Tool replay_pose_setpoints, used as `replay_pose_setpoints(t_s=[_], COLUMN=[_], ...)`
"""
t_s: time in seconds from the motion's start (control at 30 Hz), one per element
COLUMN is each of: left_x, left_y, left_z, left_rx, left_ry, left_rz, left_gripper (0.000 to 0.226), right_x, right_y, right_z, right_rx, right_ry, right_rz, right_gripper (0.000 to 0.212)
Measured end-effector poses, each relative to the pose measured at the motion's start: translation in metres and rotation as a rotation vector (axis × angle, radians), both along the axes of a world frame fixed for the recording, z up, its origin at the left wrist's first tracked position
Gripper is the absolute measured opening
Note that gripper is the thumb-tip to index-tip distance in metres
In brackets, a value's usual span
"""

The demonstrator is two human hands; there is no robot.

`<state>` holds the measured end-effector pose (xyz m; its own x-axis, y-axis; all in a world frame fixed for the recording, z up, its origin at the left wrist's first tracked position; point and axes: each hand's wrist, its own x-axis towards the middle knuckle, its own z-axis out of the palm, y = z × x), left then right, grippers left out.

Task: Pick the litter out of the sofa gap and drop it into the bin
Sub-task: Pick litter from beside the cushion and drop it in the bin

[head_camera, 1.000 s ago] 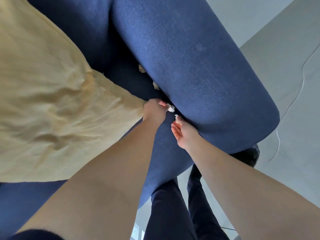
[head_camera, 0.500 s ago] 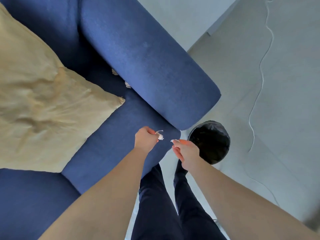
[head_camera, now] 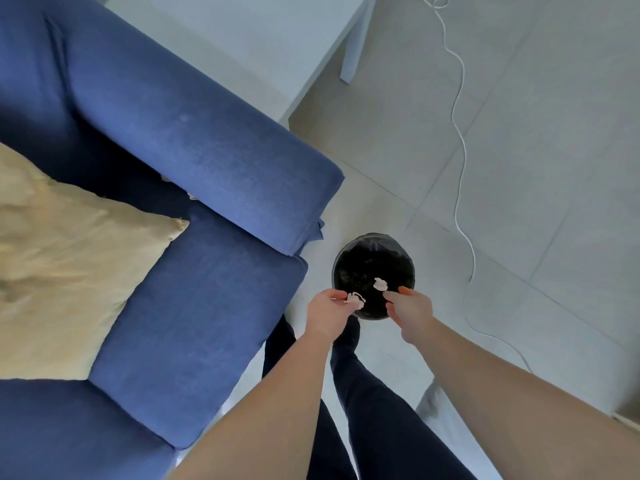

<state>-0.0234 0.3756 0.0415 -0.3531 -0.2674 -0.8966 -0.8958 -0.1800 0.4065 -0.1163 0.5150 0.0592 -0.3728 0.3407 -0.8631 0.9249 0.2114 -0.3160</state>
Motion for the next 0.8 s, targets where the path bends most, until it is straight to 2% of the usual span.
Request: replay_pose_setpoints(t_s=[0.03,0.1,0.37,0.6,0.73,0.8], left_x=[-0.003,-0.007,0.010,0.056,0.078,0.087], left_y=[0.007,0.016,-0.005,-0.077,-0.128,-0.156], left_z=[0.001,0.003,0.024,0.049,0.061,0.065], left_rx=[0.027,0.055,0.011,-0.115,-0.155,-0.186], left_ry=[0.001,0.002,-0.020,-0.008,-0.004,-0.003], left_rz=[-0.015,-0.022,0.092,0.284,0.425,0.465], left_gripper=[0.039,0.045,0.032,0.042,0.044,0.044], right_x=[-0.002,-0.003,-0.004,0.009,0.025,0.032], right_y=[0.004,0.013,0.004,-0.079,-0.140,-0.175], right_z=[0.000,0.002,0.023,0.041,0.048,0.050], right_rx=[-0.008,-0.015,-0.054,-0.221,-0.303,-0.338], right_ry=[0.002,0.003,-0.027,-0.058,-0.065,-0.065], right_rz=[-0.001,0.017,0.210,0.418,0.532,0.584], right_gripper=[0.056,0.053,0.037,0.040,0.021,0.019])
